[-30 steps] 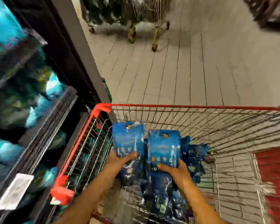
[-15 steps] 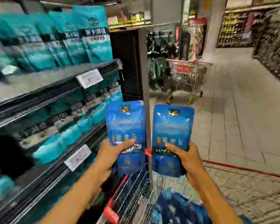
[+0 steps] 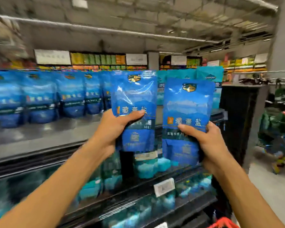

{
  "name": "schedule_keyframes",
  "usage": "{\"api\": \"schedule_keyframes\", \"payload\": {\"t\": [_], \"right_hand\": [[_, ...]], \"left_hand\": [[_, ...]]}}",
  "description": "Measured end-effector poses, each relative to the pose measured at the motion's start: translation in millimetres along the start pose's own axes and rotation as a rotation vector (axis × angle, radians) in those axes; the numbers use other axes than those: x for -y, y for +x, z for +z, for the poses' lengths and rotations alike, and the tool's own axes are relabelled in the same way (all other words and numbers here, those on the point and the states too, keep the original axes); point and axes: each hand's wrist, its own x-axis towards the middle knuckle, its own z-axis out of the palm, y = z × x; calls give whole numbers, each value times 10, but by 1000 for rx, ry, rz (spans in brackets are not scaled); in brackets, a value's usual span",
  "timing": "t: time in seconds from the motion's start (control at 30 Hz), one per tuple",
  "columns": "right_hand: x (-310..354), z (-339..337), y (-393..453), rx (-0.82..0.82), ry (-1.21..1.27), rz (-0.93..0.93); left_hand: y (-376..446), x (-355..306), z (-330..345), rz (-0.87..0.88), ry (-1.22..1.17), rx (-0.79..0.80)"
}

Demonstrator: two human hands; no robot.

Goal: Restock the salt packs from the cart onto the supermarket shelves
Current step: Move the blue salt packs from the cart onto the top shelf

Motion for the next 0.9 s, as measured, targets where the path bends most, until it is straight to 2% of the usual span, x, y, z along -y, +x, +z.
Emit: {"api": "schedule_keyframes", "payload": {"t": [0.17,0.3,0.4,0.63,0.77,0.83,0.9], "right_hand": [[92,782,629,178,102,31],[5,1415,1186,230,135,85],[-196,1820,1559,258,131,194],[-803,2510,2156,368,4,394],[-1003,2596,2348,466,-40,436],[-1025,2537,2385,520,-182,389],[-977,2470,2372,555,-436,302]], "left_hand": [[291,-438,-675,37,50,-225],[611,-599,-1277,39,97,-393],[880,-564,-1684,-3,126,-479],[1420,-235,-2170,-53,161,-499],[1542,-60,-2218,-91,225,-475],[1548,-15,-2254,-78,277,-445],[1501,-9,-2319,-59,434,-419]]}}
